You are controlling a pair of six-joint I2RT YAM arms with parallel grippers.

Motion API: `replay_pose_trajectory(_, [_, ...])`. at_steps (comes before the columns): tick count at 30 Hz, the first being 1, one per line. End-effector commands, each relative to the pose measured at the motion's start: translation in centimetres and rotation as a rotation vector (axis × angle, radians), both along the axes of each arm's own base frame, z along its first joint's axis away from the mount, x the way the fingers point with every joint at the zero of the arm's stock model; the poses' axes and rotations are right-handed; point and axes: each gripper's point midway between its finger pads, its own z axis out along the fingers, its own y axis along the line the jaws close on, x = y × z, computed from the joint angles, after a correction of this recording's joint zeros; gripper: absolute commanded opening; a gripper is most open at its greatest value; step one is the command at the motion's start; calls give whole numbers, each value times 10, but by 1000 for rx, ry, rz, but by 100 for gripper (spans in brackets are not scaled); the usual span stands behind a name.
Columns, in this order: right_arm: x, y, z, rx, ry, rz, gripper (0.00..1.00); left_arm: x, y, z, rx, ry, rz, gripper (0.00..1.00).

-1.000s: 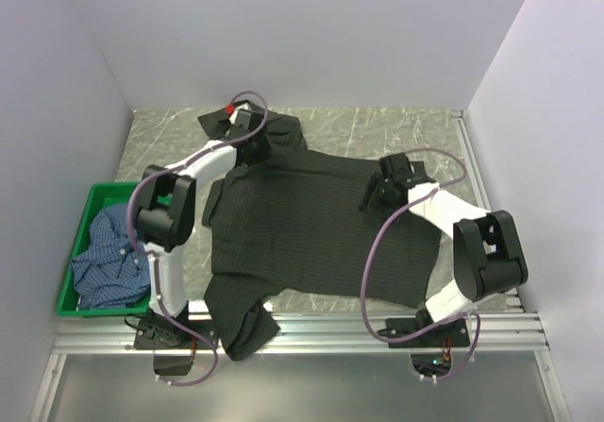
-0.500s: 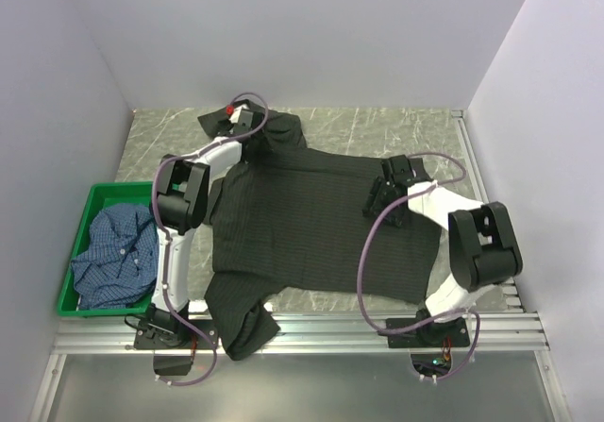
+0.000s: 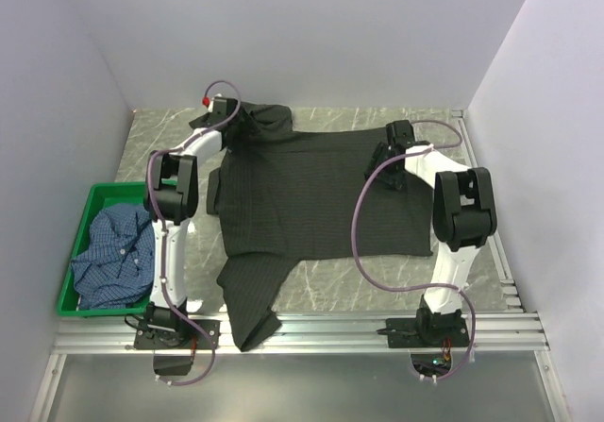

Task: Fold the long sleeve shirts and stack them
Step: Fold the shirt

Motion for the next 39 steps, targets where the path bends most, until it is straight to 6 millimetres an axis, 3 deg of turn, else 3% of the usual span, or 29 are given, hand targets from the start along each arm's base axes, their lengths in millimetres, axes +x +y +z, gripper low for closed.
replay_pose_trajectory(1, [14, -7, 33, -30, -71, 17, 70, 9, 4, 28, -19, -63, -26, 82])
replay_pose_trajectory(2, [12, -8, 38, -43, -82, 18, 73, 6, 5, 38, -17, -80, -30, 85])
replay_pose_trajectory(3, [11, -9, 57, -39, -121, 15, 75, 5, 5, 53, -19, -104, -35, 89])
replay_pose_trajectory(4, [8, -14, 65, -56, -137, 1, 77, -2, 5, 85, -30, -152, -38, 90])
replay_pose_trajectory(5, [0, -18, 67, -70, -136, -12, 79, -8, 6, 101, -38, -174, -37, 91])
replay_pose_trajectory(6, [-7, -20, 86, -69, -170, -23, 80, -14, 7, 117, -47, -193, -27, 91])
replay_pose_trajectory(7, [-13, -22, 92, -71, -180, -32, 82, -32, 10, 143, -56, -214, -17, 92])
replay_pose_trajectory(8, [-27, -24, 88, -72, -162, -46, 83, -43, 11, 154, -64, -217, -8, 93])
replay_pose_trajectory(9, [-37, -26, 103, -70, -194, -57, 84, -61, 13, 186, -75, -255, 4, 94])
replay_pose_trajectory(10, [-46, -28, 105, -72, -200, -68, 85, -82, 16, 172, -60, -189, 11, 94])
replay_pose_trajectory(11, [-61, -30, 97, -72, -174, -82, 85, -98, 18, 172, -55, -160, 16, 95])
replay_pose_trajectory(13, [-80, -35, 107, -71, -200, -105, 87, -141, 23, 170, -32, -116, 30, 94])
replay_pose_trajectory(14, [-95, -37, 96, -68, -175, -113, 88, -162, 25, 160, -17, -67, 32, 93])
replay_pose_trajectory(15, [-104, -38, 103, -60, -196, -119, 89, -184, 23, 173, -19, -94, 19, 92])
replay_pose_trajectory(16, [-111, -40, 103, -57, -197, -126, 91, -209, 27, 141, 6, -22, 14, 91])
replay_pose_trajectory(17, [-123, -41, 93, -58, -175, -132, 91, -226, 30, 131, 19, 3, 11, 91])
replay_pose_trajectory(19, [-137, -45, 97, -52, -194, -146, 93, -268, 32, 108, 35, 45, -11, 88])
replay_pose_trajectory(20, [-148, -46, 86, -49, -170, -158, 93, -281, 34, 99, 42, 63, -13, 88])
replay_pose_trajectory(21, [-154, -48, 89, -43, -192, -171, 94, -299, 34, 98, 48, 68, -27, 87])
replay_pose_trajectory(22, [-159, -51, 86, -43, -193, -191, 96, -318, 40, 75, 68, 121, -24, 87])
replay_pose_trajectory(23, [-169, -54, 74, -42, -169, -209, 96, -330, 41, 68, 64, 140, -21, 86])
replay_pose_trajectory(24, [-173, -56, 74, -37, -185, -221, 95, -340, 43, 68, 53, 127, -22, 85])
replay_pose_trajectory(25, [-176, -59, 70, -35, -182, -235, 95, -356, 46, 49, 54, 170, -22, 84])
replay_pose_trajectory(27, [-186, -61, 60, -23, -166, -248, 94, -371, 45, 42, 23, 178, -21, 82])
replay_pose_trajectory(28, [-187, -62, 58, -20, -165, -251, 93, -382, 46, 29, 19, 212, -24, 81])
replay_pose_trajectory(31, [-193, -65, 52, -22, -156, -257, 93, -395, 35, 23, -18, 234, -36, 75])
replay_pose_trajectory(39, [-187, -61, 57, 7, -186, -257, 91, -420, 29, -5, -4, 378, -19, 65])
